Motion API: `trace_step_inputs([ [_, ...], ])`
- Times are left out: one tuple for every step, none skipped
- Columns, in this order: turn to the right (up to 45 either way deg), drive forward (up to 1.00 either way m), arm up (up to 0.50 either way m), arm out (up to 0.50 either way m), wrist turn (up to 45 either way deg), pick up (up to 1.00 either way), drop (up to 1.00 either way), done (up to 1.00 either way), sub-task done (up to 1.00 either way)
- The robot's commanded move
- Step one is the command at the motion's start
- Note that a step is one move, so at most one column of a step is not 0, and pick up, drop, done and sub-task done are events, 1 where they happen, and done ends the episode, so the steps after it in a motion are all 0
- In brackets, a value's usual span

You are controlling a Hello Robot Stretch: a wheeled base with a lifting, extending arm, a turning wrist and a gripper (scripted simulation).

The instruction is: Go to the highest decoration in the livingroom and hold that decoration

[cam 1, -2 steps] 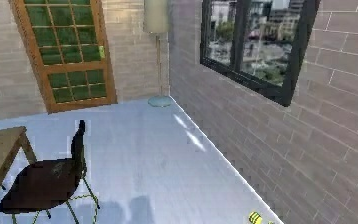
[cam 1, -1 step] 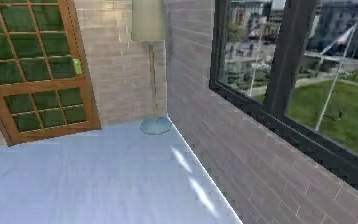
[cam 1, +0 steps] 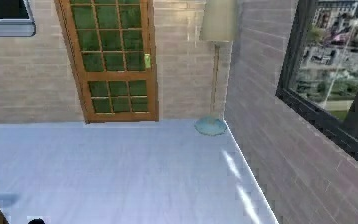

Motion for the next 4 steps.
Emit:
trace_step_inputs([
  [0.0, 0.8, 0.0, 0.0, 0.0, 0.0, 0.0, 0.0, 0.0],
  [-45.0, 0.0, 0.0, 0.0, 0.0, 0.0, 0.0, 0.0, 0.0],
  [-24.0, 0.0, 0.0, 0.0, 0.0, 0.0, 0.0, 0.0, 0.0],
  [0.0, 0.5, 0.0, 0.0, 0.0, 0.0, 0.0, 0.0, 0.0],
])
